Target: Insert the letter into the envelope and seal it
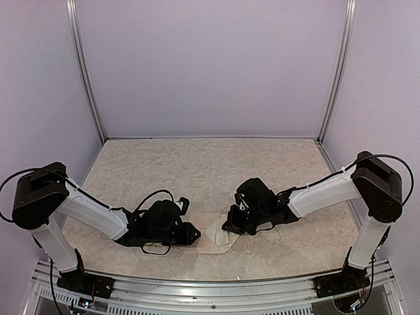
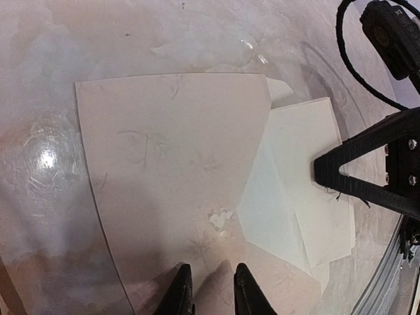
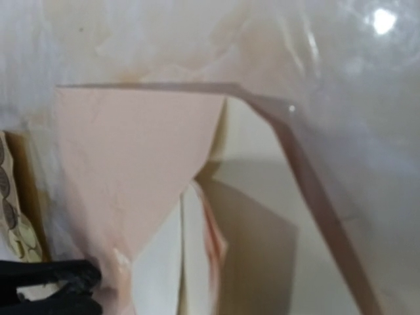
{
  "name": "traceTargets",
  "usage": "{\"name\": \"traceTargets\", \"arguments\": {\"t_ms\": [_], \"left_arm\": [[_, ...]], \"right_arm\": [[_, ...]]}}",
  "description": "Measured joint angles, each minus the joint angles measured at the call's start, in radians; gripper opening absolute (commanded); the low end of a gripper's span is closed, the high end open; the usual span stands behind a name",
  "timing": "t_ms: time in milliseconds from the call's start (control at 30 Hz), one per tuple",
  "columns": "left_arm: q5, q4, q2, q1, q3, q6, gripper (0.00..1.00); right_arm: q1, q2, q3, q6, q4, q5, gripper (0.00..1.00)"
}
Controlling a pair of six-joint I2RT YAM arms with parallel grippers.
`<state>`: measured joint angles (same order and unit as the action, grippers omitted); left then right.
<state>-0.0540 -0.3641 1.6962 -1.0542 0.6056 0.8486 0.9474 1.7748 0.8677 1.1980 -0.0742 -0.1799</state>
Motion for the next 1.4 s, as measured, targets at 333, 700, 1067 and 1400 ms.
{"name": "traceTargets", "arguments": {"t_ms": [333,700,1067,1400], "left_arm": [[-0.041,0.121,-0.154,0.011,0.006,0.015,0.46],[0.012,0.107,-0.145,0.063,-0.045,0.037,0.49],[0.055,-0.003,-0.053,0.063,-0.040,0.051,0.48],[0.071,-0.026,-0.027,0.035,-0.024,0.061,0.47]], "right_arm": [[0.001,0.000,-0.002,0.001,0.003,0.013,0.00],[0.001,-0.004,-0.002,0.000,0.017,0.022,0.00],[0.001,-0.005,-0.002,0.000,0.017,0.023,0.00],[0.001,0.016,0.003,0.000,-0.024,0.006,0.00]]}}
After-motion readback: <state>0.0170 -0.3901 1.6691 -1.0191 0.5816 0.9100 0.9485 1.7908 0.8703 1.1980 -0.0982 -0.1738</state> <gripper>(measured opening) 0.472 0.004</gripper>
